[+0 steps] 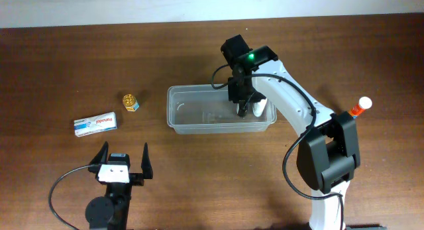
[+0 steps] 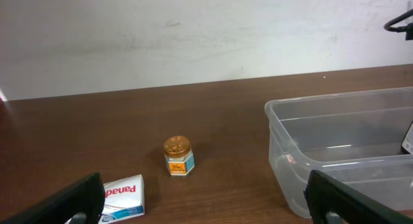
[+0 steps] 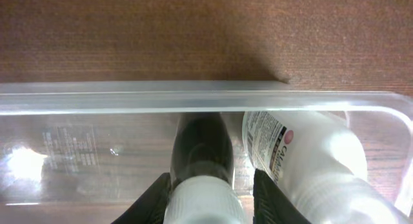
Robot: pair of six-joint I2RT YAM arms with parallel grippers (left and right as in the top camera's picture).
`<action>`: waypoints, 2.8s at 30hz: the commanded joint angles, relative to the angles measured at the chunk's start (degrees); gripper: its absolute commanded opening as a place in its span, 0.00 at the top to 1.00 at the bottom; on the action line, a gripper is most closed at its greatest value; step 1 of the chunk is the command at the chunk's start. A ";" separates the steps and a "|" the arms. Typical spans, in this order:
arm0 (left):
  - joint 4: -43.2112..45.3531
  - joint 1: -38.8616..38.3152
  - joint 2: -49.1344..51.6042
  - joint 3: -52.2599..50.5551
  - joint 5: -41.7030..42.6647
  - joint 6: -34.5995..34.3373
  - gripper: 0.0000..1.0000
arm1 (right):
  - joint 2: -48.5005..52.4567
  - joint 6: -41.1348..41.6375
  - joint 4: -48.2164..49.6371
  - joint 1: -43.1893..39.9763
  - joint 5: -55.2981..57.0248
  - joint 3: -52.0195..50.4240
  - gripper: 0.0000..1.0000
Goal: Pack container
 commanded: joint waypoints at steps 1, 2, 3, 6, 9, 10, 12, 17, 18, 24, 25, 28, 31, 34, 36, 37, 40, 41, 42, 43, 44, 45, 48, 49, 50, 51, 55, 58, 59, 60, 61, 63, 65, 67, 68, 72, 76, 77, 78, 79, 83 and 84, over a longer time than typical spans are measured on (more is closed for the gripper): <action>-0.07 0.35 -0.50 -0.33 -0.17 1.11 0.01 | -0.13 -0.37 -0.33 0.24 0.52 1.20 0.67; -0.07 0.35 -0.50 -0.33 -0.17 1.11 0.01 | -0.13 -0.37 -0.39 0.24 0.55 1.20 0.67; -0.07 0.35 -0.50 -0.33 -0.17 1.11 0.00 | -0.13 -0.66 -0.44 0.24 0.52 1.20 0.67; -0.07 0.35 -0.48 -0.33 -0.17 1.11 0.01 | -0.13 -1.27 -0.52 0.24 0.55 1.20 0.67; -0.07 0.35 -0.48 -0.33 -0.17 1.11 0.01 | -0.13 -1.42 -0.57 0.24 0.52 1.20 0.67; -0.07 0.35 -0.50 -0.33 -0.17 1.11 0.00 | -0.13 -1.42 -0.68 0.24 0.55 1.20 0.67; -0.04 0.35 -0.50 -0.33 -0.20 1.09 0.01 | -0.13 -1.70 -0.72 0.24 0.55 1.20 0.67; -0.07 0.35 -0.50 -0.33 -0.17 1.09 0.01 | -0.13 -2.97 -0.70 0.24 0.55 1.20 0.67; -0.07 0.35 -0.50 -0.33 -0.17 1.11 0.01 | -0.13 -3.17 -0.70 0.24 0.55 1.20 0.67; -0.07 0.35 -0.50 -0.33 -0.17 1.09 0.00 | -0.13 -5.79 -0.70 0.24 0.83 1.20 0.67; -0.07 0.35 -0.50 -0.33 -0.20 1.09 0.01 | -0.13 -5.97 -0.70 0.24 1.05 1.20 0.67; -0.07 0.35 -0.50 -0.33 -0.17 1.11 0.01 | -0.13 -6.86 -0.79 0.24 1.66 1.20 0.67; -0.07 0.35 -0.50 -0.33 -0.17 1.11 0.01 | -0.13 -7.50 -1.01 0.24 2.08 1.20 0.67; -0.07 0.35 -0.50 -0.33 -0.17 1.11 0.01 | -0.13 -8.48 -1.11 0.24 2.29 1.20 0.67; -0.07 0.35 -0.50 -0.33 -0.17 1.11 0.01 | -0.13 -8.79 -1.11 0.24 2.54 1.20 0.67; -0.07 0.35 -0.48 -0.33 -0.17 1.11 0.01 | -0.13 -8.92 -1.09 0.24 2.67 1.20 0.67; -0.07 0.35 -0.50 -0.33 -0.17 1.11 0.01 | -0.13 -8.90 -1.11 0.24 2.71 1.42 0.66; -0.07 0.35 -0.48 -0.33 -0.17 1.09 0.01 | -0.13 -8.92 -1.09 0.24 2.71 1.51 0.66; -0.07 0.35 -0.50 -0.33 -0.17 1.11 0.01 | -0.13 -8.92 -1.11 0.24 3.04 1.70 0.66; -0.07 0.35 -0.50 -0.33 -0.17 1.09 0.01 | -0.13 -8.94 -1.16 0.24 3.41 1.97 0.66; -0.07 0.35 -0.50 -0.33 -0.17 1.11 0.01 | -0.13 -9.22 -1.16 0.24 3.58 2.21 0.66; -0.07 0.35 -0.50 -0.33 -0.17 1.11 0.01 | -0.13 -9.81 -1.14 0.24 3.56 2.40 0.66; -0.07 0.35 -0.50 -0.33 -0.17 1.11 0.00 | -0.13 -9.77 -1.14 0.24 3.54 2.71 0.66; -0.07 0.35 -0.50 -0.33 -0.17 1.11 0.01 | -0.13 -9.70 -1.14 0.24 3.50 2.71 0.66; -0.07 0.35 -0.50 -0.33 -0.17 1.09 0.01 | -0.13 -8.72 -1.18 0.24 3.52 2.71 0.66; -0.07 0.35 -0.50 -0.33 -0.17 1.11 0.01 | -0.13 -7.85 -1.18 0.24 3.50 2.71 0.66; -0.04 0.35 -0.50 -0.33 -0.17 1.09 0.01 | -0.13 -5.40 -1.16 0.24 3.45 2.71 0.66; -0.07 0.35 -0.50 -0.33 -0.17 1.11 0.01 | -0.13 -5.42 -1.16 0.24 3.34 2.71 0.66; -0.07 0.35 -0.50 -0.33 -0.17 1.09 0.01 | -0.13 -5.42 -1.14 0.24 3.32 2.71 0.66; -0.07 0.35 -0.50 -0.33 -0.17 1.11 0.01 | -0.13 -5.42 -1.16 0.24 3.32 2.86 0.66; -0.07 0.35 -0.50 -0.33 -0.17 1.11 0.01 | -0.13 -5.44 -1.18 0.24 3.32 3.08 0.66; -0.07 0.35 -0.50 -0.33 -0.17 1.11 0.01 | -0.13 -5.44 -1.31 0.24 3.32 3.89 0.62; -0.07 0.35 -0.50 -0.33 -0.17 1.09 0.00 | -0.13 -5.44 -1.77 0.24 3.28 5.25 0.60; -0.07 0.35 -0.48 -0.33 -0.17 1.09 0.01 | -0.13 -5.46 -2.38 0.24 3.28 7.10 0.60; -0.07 0.35 -0.50 -0.33 -0.17 1.11 0.01 | -0.13 -5.46 -2.75 0.24 3.28 8.17 0.60; -0.07 0.35 -0.50 -0.33 -0.17 1.11 0.00 | -0.13 -5.49 -5.33 0.24 3.30 13.70 0.60; -0.07 0.35 -0.50 -0.33 -0.17 1.11 0.01 | -0.13 -5.46 -10.95 0.17 3.32 21.88 0.59; -0.07 0.35 -0.50 -0.33 -0.17 1.11 0.01 | -0.13 -5.46 -12.96 0.11 3.34 24.44 0.52; -0.07 0.35 -0.50 -0.33 -0.17 1.09 0.01 | -0.13 -5.46 -14.80 -0.09 3.37 26.71 0.47; -0.07 0.35 -0.50 -0.33 -0.17 1.11 0.01 | -0.13 -5.46 -17.31 -0.42 3.34 29.62 0.44; -0.04 0.35 -0.50 -0.33 -0.17 1.09 0.01 | -0.13 -5.44 -27.08 -3.34 3.34 40.09 0.28; -0.07 0.35 -0.50 -0.33 -0.17 1.09 0.01 | -0.13 -5.46 -29.22 -4.35 3.37 42.23 0.26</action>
